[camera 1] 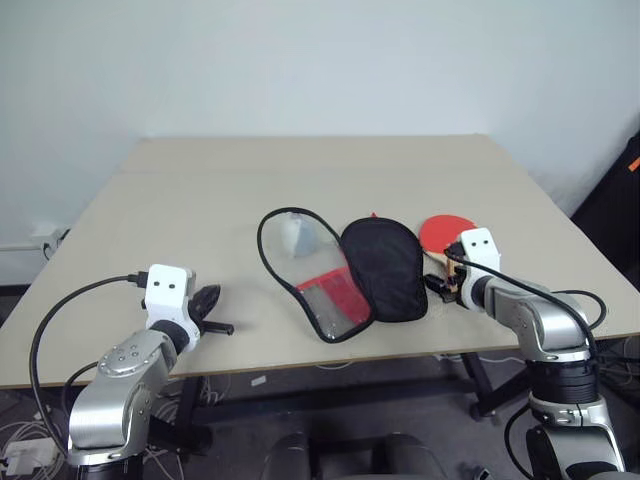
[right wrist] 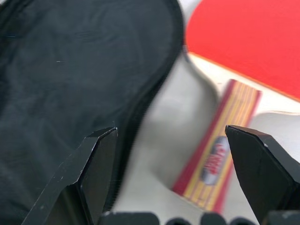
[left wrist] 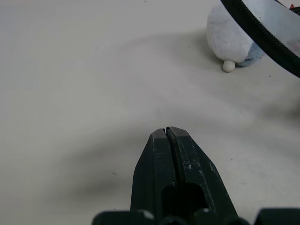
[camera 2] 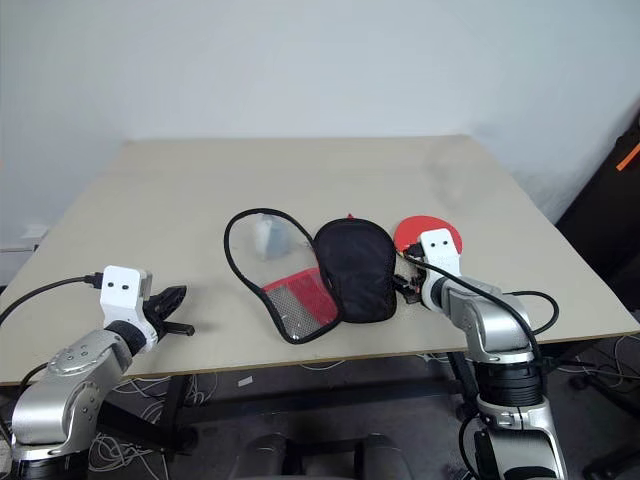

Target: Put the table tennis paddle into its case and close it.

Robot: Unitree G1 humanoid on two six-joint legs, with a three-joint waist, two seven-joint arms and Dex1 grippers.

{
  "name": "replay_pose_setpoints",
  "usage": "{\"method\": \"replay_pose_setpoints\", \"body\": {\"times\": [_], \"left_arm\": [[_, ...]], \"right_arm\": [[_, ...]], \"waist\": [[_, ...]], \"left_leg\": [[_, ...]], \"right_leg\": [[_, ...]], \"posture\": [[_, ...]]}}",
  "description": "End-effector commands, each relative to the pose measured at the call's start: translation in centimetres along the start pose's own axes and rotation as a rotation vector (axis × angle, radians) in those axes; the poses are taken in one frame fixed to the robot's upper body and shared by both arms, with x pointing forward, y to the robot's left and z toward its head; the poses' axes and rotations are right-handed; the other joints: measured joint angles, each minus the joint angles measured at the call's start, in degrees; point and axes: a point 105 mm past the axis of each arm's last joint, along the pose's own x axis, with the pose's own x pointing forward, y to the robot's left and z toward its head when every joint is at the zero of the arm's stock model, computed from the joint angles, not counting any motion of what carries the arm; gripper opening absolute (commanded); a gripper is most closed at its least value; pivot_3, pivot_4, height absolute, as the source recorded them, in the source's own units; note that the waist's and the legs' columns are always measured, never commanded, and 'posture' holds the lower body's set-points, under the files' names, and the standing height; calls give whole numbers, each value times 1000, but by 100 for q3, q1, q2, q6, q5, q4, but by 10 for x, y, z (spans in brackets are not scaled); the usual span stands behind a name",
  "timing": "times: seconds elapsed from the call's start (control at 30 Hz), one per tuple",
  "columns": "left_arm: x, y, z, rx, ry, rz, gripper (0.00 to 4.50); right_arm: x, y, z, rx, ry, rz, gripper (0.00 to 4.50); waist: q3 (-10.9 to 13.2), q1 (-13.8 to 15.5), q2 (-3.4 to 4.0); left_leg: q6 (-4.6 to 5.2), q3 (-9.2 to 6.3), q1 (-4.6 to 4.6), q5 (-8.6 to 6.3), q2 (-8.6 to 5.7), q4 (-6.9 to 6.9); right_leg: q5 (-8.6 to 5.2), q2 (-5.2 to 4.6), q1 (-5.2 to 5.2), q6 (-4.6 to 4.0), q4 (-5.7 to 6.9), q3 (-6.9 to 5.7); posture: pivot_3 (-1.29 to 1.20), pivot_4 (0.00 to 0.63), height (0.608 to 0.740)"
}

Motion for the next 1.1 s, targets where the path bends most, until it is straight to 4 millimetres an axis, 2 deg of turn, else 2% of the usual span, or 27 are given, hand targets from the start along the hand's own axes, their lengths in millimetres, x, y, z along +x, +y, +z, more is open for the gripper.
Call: {"method": "replay_pose_setpoints", "body": {"times": [0.03, 0.3, 0.63, 0.7, 1.1], "left_arm": [[-5, 1, 14, 31, -45, 6, 0], [0, 4, 23, 52, -50, -6, 0], [11, -11, 21, 50, -47, -64, 0], [10, -15, 26, 52, -56, -82, 0], [10, -13, 24, 49, -51, -76, 0]], "right_arm": [[-5, 4, 17, -21, -64, 4, 3998], [-8, 1, 13, -7, -67, -4, 3998], [-11, -14, 18, -14, -83, -58, 3998], [-14, -16, 21, -13, -89, -55, 3998], [-5, -33, 21, -12, -76, -122, 3998]], "waist": [[0, 1, 0], [0, 3, 0], [0, -3, 1], [0, -1, 1], [0, -3, 1]], "left_leg": [[0, 0, 0, 0, 0, 0], [0, 0, 0, 0, 0, -1], [0, 1, 0, 0, -1, -1], [0, 1, 0, 0, 0, -2], [0, 2, 0, 0, 0, -1]], "right_leg": [[0, 0, 0, 0, 0, 0], [-2, 0, -1, -2, 0, -2], [-1, 0, -1, 0, 0, 0], [-2, 1, -2, -1, 0, -1], [-2, 2, -1, 1, 0, 1]], "posture": [[0, 0, 698], [0, 0, 698], [0, 0, 698], [0, 0, 698], [0, 0, 698]]}}
